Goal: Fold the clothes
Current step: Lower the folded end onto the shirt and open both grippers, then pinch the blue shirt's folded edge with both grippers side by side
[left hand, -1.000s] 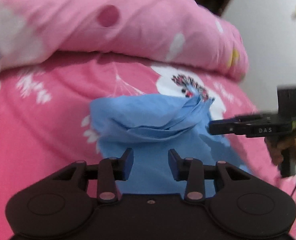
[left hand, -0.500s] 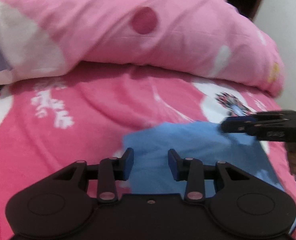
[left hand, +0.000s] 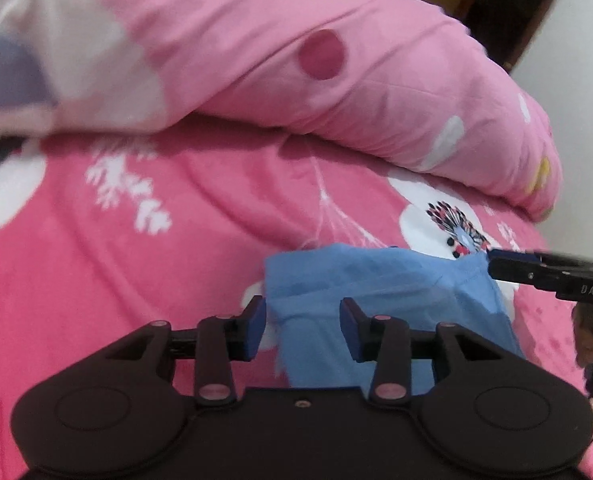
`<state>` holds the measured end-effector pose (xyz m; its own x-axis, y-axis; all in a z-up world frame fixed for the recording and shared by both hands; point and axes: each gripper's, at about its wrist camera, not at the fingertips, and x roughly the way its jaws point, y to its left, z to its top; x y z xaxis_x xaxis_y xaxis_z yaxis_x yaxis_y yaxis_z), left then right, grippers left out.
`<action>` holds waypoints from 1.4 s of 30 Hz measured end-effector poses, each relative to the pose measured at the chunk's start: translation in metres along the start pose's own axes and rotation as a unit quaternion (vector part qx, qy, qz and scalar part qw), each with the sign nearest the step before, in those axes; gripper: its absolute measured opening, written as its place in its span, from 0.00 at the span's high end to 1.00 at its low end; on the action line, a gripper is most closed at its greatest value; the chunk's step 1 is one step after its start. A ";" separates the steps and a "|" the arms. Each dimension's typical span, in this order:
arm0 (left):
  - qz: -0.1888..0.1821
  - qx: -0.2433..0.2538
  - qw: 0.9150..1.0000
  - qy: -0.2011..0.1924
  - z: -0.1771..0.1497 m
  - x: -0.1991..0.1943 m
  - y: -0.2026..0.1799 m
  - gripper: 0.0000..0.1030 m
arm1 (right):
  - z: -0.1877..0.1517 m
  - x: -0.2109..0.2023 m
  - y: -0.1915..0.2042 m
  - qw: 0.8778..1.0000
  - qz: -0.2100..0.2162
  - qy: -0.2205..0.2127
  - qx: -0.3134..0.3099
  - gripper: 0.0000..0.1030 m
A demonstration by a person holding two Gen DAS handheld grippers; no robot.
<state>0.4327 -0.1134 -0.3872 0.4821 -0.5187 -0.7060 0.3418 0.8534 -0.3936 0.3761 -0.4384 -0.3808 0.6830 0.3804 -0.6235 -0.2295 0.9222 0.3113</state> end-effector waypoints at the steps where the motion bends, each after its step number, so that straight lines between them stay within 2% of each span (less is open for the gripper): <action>1: -0.001 -0.008 1.000 0.001 -0.001 -0.001 0.003 0.58 | 0.000 0.000 -0.004 1.000 -0.002 0.000 0.007 0.45; 3: -0.011 -0.030 0.999 0.009 -0.001 0.000 0.011 0.54 | -0.001 0.004 -0.013 1.000 0.002 0.008 0.021 0.44; 8: -0.028 -0.053 0.998 0.024 -0.001 0.008 0.017 0.53 | -0.001 0.022 -0.026 0.998 0.018 0.022 0.052 0.44; 11: -0.029 -0.038 0.999 0.020 -0.001 0.012 0.011 0.53 | -0.001 0.023 -0.020 0.999 0.031 0.017 0.040 0.45; 14: -0.034 -0.021 0.999 0.014 -0.002 0.011 0.005 0.54 | -0.003 0.024 -0.013 0.999 0.032 0.027 0.015 0.54; 16: -0.038 -0.001 0.999 0.010 -0.003 0.010 0.000 0.55 | -0.003 0.024 -0.010 0.999 0.032 0.030 0.005 0.55; 19: -0.044 0.024 0.999 0.009 -0.005 0.010 -0.007 0.56 | -0.002 0.020 -0.006 0.999 0.036 0.029 -0.007 0.61; 21: -0.046 0.042 0.998 0.006 -0.006 0.010 -0.011 0.60 | -0.001 0.018 -0.003 0.999 0.042 0.029 -0.017 0.68; 24: -0.043 0.064 0.997 -0.001 -0.009 0.011 -0.017 0.64 | -0.001 0.017 0.000 0.998 0.048 0.034 -0.027 0.70; 29: -0.045 0.087 0.995 0.006 -0.011 0.015 -0.021 0.65 | -0.003 0.022 0.001 0.997 0.048 0.045 -0.031 0.70; 33: -0.029 0.087 0.996 0.006 -0.013 0.020 -0.021 0.65 | -0.005 0.030 0.001 0.997 0.036 0.055 -0.035 0.70; 34: -0.024 0.085 0.996 0.003 -0.013 0.020 -0.020 0.66 | -0.006 0.031 0.002 0.997 0.033 0.058 -0.039 0.71; 36: -0.016 0.087 0.996 0.001 -0.014 0.019 -0.021 0.85 | -0.006 0.034 0.004 0.997 0.023 0.062 -0.048 0.88; 38: -0.013 0.089 0.996 -0.003 -0.014 0.015 -0.021 0.91 | -0.006 0.031 0.004 0.997 0.021 0.059 -0.048 0.91; 42: -0.017 0.092 0.995 -0.016 -0.013 0.006 -0.025 0.93 | -0.006 0.022 0.007 0.997 0.022 0.048 -0.056 0.93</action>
<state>0.4163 -0.1373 -0.3894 0.4932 -0.5507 -0.6734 0.4991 0.8131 -0.2995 0.3858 -0.4231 -0.3964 0.6021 0.4197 -0.6792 -0.3369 0.9048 0.2605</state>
